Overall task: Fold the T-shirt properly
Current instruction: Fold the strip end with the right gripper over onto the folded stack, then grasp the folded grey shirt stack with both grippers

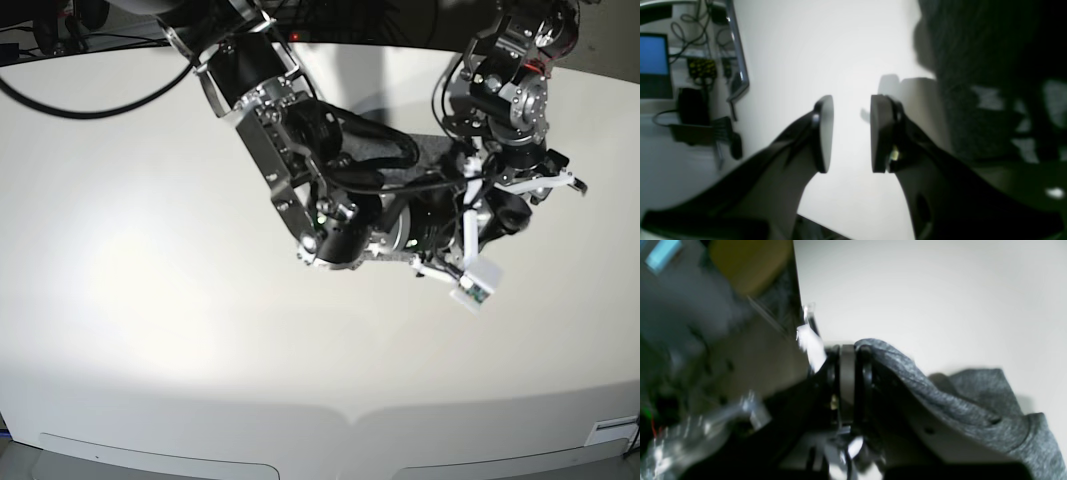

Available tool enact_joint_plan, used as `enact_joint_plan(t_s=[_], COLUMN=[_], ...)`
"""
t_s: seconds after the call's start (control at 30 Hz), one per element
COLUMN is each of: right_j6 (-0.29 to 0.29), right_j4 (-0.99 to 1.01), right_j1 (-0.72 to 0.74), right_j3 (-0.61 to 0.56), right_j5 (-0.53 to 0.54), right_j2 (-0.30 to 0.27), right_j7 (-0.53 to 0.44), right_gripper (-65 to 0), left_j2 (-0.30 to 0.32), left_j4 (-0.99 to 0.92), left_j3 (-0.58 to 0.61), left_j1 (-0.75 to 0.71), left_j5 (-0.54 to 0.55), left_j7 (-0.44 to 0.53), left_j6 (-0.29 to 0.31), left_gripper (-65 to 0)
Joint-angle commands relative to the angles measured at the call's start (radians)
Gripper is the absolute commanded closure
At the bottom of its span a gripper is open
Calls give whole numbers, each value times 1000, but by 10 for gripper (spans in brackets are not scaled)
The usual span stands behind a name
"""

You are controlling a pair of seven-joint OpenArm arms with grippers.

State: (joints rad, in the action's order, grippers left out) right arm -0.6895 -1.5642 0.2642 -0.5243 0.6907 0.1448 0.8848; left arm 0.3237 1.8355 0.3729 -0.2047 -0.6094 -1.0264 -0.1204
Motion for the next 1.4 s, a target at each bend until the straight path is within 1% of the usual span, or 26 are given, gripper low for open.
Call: enact_joint_plan(t_s=[0.0,0.1,0.17,0.33,0.5,0.6,0.7,0.8,0.93,1.07,1.2,1.37], right_j6=[-9,-9,-9,-9,-9,-9,-9,-9,-9,-9,-9,-9], right_j4=[-13,-13,-13,-13,-13,-13,-13,-13,-13,-12,49,200], right_j1=[21,21,21,21,21,21,21,21,21,20,21,27], right_j3=[1,1,1,1,1,1,1,1,1,1,-1,-1], right_j5=[11,-32,-37,-33,-33,-34,-34,-35,-37,-38,-65,-86], right_j2=[12,12,12,12,12,12,12,12,12,12,12,12], right_j7=[-14,-24,-24,-35,-71,-73,-77,-77,-77,-81,-151,-234], right_gripper=[0,0,0,0,0,0,0,0,0,0,0,0], left_j2=[7,13,26,80,132,148,164,196,241,283,312,315], left_j4=[48,111,129,128,128,128,128,128,128,128,128,128], left_j3=[-5,-6,-7,-7,-7,-7,-7,-7,-7,-7,-7,-7], left_j1=[11,11,10,8,8,8,5,5,5,5,5,5], left_j5=[-28,-61,-80,-48,66,71,68,68,70,88,86,83], left_j7=[-2,-89,-137,-145,-144,-144,-145,-161,-164,-163,-165,-179], left_j6=[-30,-87,-101,-101,-100,-99,-85,-84,-39,-36,-35,-35], left_gripper=[-180,-180,-180,-180,-180,-180,-180,-180,-180,-180,-180,-180])
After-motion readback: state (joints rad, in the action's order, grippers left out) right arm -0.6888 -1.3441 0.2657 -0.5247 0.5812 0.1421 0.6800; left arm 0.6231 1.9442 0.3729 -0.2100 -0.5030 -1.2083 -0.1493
